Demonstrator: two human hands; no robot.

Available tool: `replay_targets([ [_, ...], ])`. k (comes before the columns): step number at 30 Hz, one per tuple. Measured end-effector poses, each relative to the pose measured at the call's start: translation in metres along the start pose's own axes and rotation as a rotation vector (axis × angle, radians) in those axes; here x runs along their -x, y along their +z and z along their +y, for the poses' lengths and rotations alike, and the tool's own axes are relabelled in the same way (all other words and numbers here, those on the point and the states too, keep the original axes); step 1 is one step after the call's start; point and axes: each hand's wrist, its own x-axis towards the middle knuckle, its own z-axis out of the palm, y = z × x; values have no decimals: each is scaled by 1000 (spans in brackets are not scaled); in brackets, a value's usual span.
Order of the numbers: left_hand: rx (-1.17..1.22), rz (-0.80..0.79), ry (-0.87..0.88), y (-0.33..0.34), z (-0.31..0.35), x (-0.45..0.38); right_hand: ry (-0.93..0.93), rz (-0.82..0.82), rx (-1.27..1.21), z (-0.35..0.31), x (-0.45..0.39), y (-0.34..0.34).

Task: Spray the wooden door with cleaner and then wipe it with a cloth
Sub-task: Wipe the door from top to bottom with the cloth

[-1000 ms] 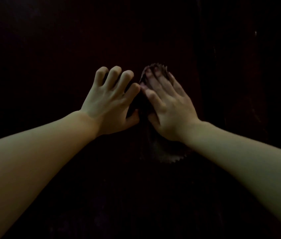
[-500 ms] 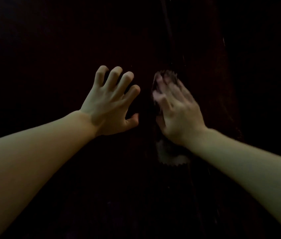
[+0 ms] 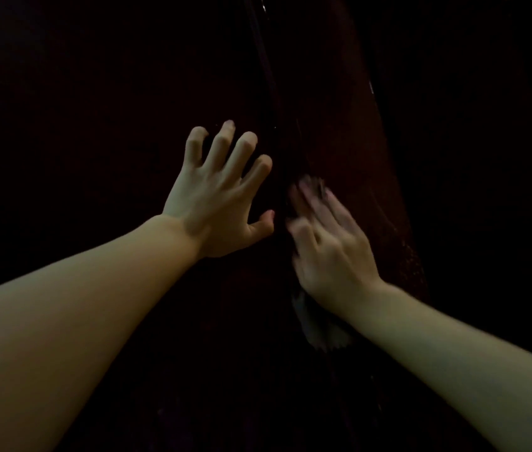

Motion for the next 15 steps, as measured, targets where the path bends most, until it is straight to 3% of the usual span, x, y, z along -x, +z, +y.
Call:
replay_targets([
  [5,18,30,22,-1,3,-8,249,65,-9,4,-39,12],
  [11,20,-4,114,1,4,-12,147,-13,-62,-13,75,7],
  [15,-55,-61,176,5,6,-13,170,-3,-89,-10,41,4],
])
